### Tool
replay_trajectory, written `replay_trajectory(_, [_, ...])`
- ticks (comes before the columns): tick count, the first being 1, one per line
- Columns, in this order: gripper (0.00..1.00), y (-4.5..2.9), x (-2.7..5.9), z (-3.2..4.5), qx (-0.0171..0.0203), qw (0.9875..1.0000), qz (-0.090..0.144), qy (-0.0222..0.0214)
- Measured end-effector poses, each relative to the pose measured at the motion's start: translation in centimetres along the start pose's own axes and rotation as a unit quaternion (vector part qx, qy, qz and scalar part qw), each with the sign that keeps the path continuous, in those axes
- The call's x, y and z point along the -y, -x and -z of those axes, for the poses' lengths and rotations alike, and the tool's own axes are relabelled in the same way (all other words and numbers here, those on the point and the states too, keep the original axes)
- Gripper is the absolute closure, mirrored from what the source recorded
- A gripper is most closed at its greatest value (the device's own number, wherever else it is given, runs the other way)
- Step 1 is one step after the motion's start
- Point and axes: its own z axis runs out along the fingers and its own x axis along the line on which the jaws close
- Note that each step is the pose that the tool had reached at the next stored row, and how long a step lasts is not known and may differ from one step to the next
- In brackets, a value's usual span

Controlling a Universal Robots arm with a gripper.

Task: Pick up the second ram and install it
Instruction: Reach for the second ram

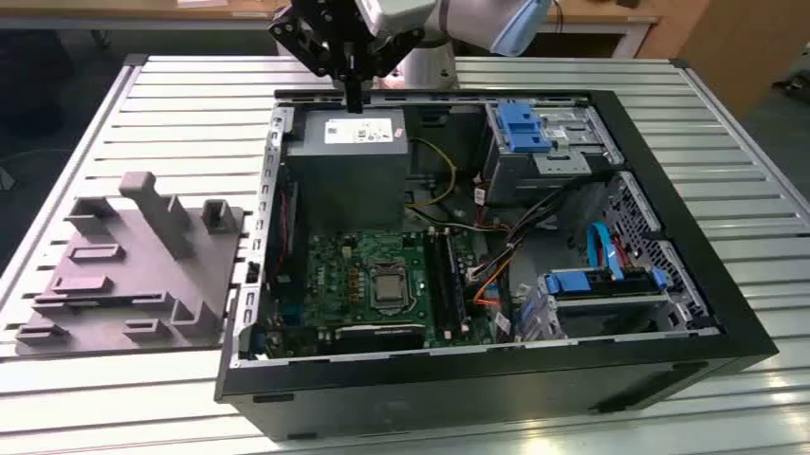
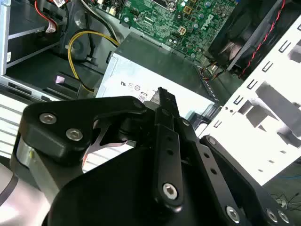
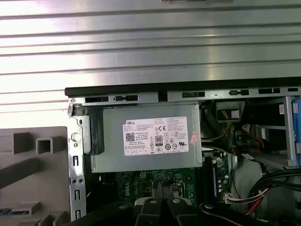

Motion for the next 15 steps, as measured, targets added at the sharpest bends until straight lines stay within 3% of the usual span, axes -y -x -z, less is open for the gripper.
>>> replay_trajectory(10, [0.9,-0.01,0.0,0.0,0.0,1.0,0.0,0.0])
replay_trajectory(15, [0.9,-0.4,0.03,0.01,0.0,1.0,0.0,0.0])
